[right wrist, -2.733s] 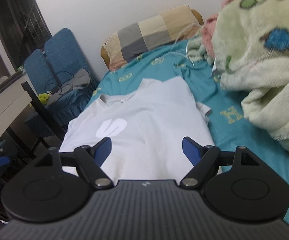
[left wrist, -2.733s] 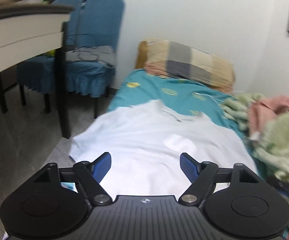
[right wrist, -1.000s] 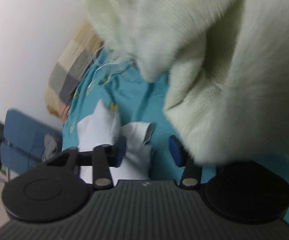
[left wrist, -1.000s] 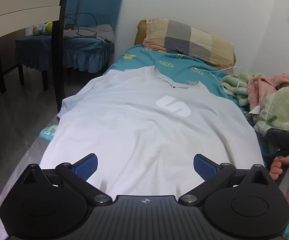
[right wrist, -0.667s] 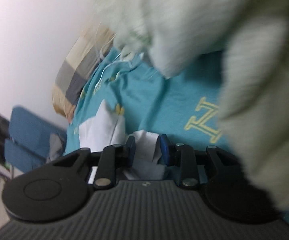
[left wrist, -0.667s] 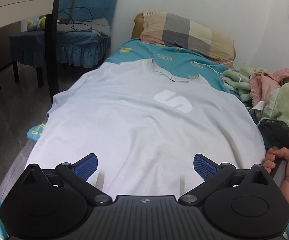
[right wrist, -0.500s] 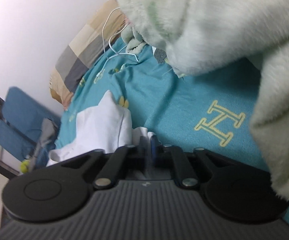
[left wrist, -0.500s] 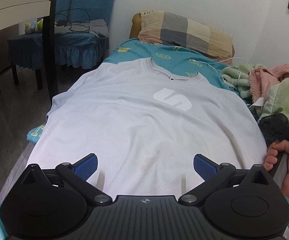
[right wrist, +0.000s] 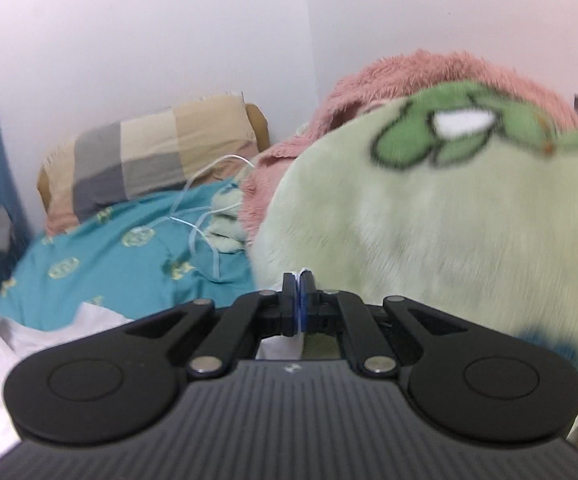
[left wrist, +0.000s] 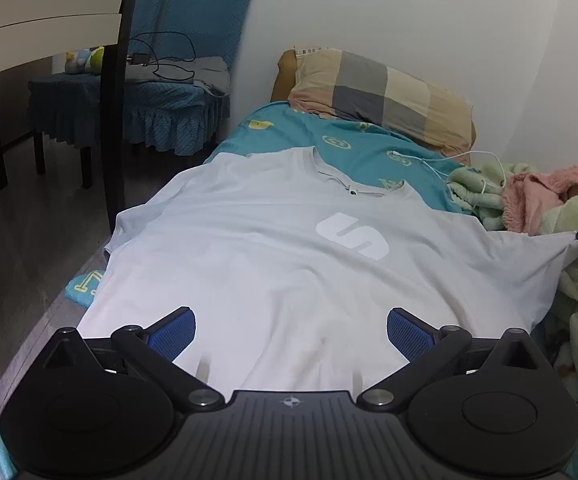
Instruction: Fold clothes
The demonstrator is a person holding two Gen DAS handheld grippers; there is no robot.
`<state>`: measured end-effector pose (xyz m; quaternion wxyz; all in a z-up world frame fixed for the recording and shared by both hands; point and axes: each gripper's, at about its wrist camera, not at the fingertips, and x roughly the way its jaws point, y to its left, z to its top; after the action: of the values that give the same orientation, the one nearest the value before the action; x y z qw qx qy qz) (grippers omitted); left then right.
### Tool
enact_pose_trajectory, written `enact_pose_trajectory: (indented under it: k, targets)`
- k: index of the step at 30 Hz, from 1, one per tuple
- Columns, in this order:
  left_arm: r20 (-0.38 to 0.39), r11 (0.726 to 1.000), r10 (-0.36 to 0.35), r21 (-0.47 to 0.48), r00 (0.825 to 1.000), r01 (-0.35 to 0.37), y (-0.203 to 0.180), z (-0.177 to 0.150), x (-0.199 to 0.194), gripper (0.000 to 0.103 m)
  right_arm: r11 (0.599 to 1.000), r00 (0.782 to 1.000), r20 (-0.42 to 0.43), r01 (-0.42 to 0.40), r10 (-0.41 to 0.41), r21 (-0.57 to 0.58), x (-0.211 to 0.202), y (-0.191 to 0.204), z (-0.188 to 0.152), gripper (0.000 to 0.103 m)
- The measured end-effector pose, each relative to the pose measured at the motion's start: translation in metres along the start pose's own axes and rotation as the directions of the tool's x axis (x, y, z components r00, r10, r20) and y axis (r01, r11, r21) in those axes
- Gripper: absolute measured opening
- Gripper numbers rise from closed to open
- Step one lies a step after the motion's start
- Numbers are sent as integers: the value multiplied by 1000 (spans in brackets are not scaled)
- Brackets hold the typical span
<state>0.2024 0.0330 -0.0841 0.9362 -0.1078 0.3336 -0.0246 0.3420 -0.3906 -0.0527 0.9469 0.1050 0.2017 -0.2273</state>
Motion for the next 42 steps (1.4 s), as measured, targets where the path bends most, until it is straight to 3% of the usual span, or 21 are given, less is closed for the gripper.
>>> enact_pose_trajectory:
  k: [5,9,12,14,20,22,24,25,27,29,31,33,38,42]
  targets:
    - [5,1000,-1,-31,1000,2,4,7,-6,103,999,998,-55,-21,19,-41,0,15,23,4]
    - [15,999,12,-51,1000,-11,12,14,-13,103,992,985,-121,-127,126,-2,-18,51,32,4]
    - [23,997,22,-74,999,-21,21,20,-18,103,973,959,-170,-230,227,4,-31,98,33,4]
    - [29,995,28,-93,999,-26,29,23,-20,103,954,933,-208,-299,293,2,-41,132,29,4]
    - [25,992,58,-111,998,-55,48,23,-14,103,876,820,-348,-483,454,5,-52,229,-19,6]
    - [5,991,57,-118,998,-57,52,21,-9,103,846,795,-365,-531,484,-35,-50,243,-40,6]
    - [-3,992,45,-120,999,-46,51,19,-7,103,809,742,-410,-587,531,-16,-47,244,-54,7]
    - [-3,992,38,-118,999,-38,50,19,-7,103,797,726,-420,-604,544,-13,-48,241,-58,9]
    - [-3,993,22,-113,1000,-22,48,18,-6,103,777,726,-400,-627,560,-50,-58,227,-62,21]
    - [-4,994,17,-106,1000,-17,46,16,-6,103,768,738,-347,-637,579,-72,-65,204,-60,50]
    - [-6,995,18,-98,1000,-18,43,14,-6,103,771,752,-298,-632,588,-74,-67,176,-58,57]
    - [-8,996,19,-90,1000,-19,41,12,-6,103,781,766,-267,-621,585,-70,-64,145,-58,58]
    - [-18,996,38,-84,999,-39,39,8,-3,103,821,766,-358,-570,534,4,-22,98,-88,58]
    - [-23,997,46,-68,999,-47,36,6,4,103,822,747,-383,-566,544,63,6,92,-101,60]
